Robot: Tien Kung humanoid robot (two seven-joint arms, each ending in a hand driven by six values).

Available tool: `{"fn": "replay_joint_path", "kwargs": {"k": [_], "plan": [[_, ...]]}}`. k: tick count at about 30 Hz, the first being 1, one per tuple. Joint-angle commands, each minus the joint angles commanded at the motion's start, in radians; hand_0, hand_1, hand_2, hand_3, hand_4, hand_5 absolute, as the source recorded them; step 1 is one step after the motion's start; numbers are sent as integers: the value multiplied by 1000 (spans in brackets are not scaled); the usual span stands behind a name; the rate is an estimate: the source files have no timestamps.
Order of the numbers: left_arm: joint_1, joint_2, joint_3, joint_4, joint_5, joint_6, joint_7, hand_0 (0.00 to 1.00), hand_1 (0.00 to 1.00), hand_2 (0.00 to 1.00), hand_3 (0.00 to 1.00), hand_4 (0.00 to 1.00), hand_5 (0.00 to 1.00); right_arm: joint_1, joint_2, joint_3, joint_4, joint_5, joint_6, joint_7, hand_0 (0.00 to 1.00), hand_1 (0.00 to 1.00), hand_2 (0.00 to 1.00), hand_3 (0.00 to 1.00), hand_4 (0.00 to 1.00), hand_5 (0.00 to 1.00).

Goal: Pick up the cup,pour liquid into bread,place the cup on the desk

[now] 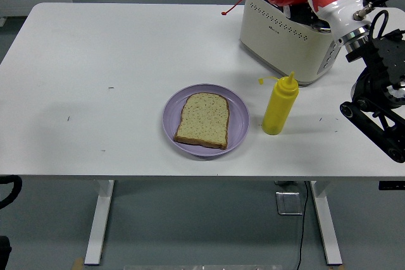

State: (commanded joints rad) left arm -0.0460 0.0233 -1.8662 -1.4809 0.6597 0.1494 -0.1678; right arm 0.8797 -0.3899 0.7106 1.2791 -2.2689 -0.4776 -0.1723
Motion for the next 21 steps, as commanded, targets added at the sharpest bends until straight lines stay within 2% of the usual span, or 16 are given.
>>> {"fn": "replay_joint_path", "kwargs": {"k": [3, 6, 14, 17, 21], "plan": [[1, -1, 1, 0, 0, 0, 0, 721, 735, 732, 666, 637, 998, 42, -3, -88, -9, 0, 38, -4, 2, 27, 168, 260, 815, 198], [1, -1, 4, 0, 0, -1, 0, 721, 735, 732, 666, 636, 998, 60, -1, -155, -14, 0, 53, -2, 5, 29, 170, 260, 806, 199], [5, 0, -2, 0, 0, 0, -1, 720, 735, 732, 666, 636, 998, 69, -26, -115, -17, 0, 70, -5, 10, 30, 172, 263, 801, 200], [6, 0, -2, 0, 0, 0, -1, 721, 735, 732, 667, 636, 998, 82, -31, -132, -10, 0, 74, -6, 14, 36, 178, 269, 795, 204], [3, 0, 2, 1, 0, -1, 0, 721, 735, 732, 667, 636, 998, 118, -28, -246, -4, 0, 91, -6, 14, 36, 178, 269, 795, 204]]}}
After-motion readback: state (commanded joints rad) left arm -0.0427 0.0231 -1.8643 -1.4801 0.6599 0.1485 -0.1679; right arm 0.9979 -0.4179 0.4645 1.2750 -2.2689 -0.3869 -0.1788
